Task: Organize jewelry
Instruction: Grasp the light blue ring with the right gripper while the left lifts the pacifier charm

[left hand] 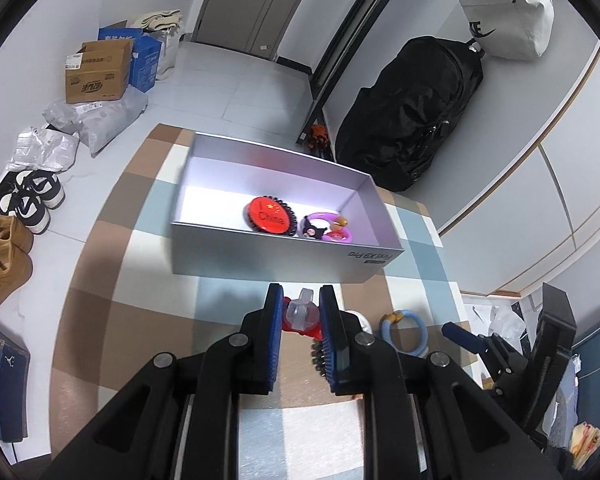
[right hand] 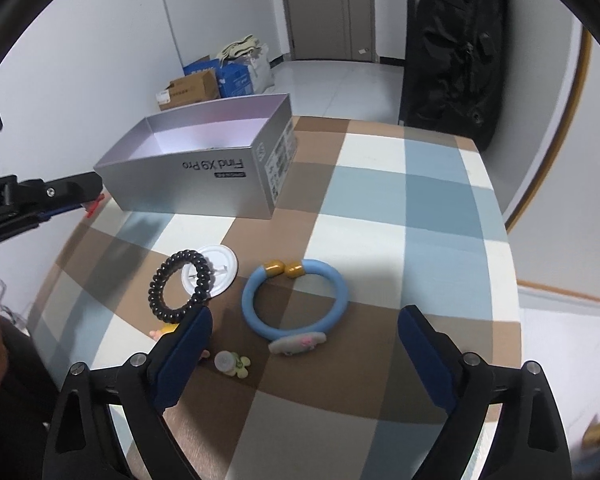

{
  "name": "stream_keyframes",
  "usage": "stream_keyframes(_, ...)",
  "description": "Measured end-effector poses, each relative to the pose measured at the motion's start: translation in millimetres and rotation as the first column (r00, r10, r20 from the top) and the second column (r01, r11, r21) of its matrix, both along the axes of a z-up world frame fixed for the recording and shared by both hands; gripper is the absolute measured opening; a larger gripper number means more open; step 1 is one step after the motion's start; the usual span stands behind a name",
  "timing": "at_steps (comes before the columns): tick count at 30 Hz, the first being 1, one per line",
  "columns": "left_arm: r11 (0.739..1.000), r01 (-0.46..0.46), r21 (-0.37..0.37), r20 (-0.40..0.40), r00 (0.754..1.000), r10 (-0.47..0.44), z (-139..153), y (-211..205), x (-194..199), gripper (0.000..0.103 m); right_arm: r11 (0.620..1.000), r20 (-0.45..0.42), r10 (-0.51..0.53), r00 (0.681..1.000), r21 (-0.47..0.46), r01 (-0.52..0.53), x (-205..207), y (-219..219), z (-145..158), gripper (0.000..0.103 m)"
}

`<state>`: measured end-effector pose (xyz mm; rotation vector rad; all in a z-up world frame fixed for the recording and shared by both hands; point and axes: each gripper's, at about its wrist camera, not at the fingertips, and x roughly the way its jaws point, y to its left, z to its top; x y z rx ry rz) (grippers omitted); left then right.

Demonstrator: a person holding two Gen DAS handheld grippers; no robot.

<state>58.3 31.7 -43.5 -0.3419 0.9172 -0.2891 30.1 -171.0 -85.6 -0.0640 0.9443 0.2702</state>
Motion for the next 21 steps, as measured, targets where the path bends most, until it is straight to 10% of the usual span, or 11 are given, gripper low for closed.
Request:
stream_keyframes(10, 1.000, -0.012, -0.002, 0.012, 1.000, 0.012, 3, 9, -1, 0.013, 0.997, 0.013, 0.014, 1.000, -0.081, -0.013, 7, 19, -10, 0.062)
stream_keyframes(21, 1.000, -0.005, -0.001, 0.026, 1.000, 0.005, 7, 9, -3, 0.013, 1.000, 0.010, -0.019, 1.000, -0.014, 0.019, 8, 9, -4, 0.062)
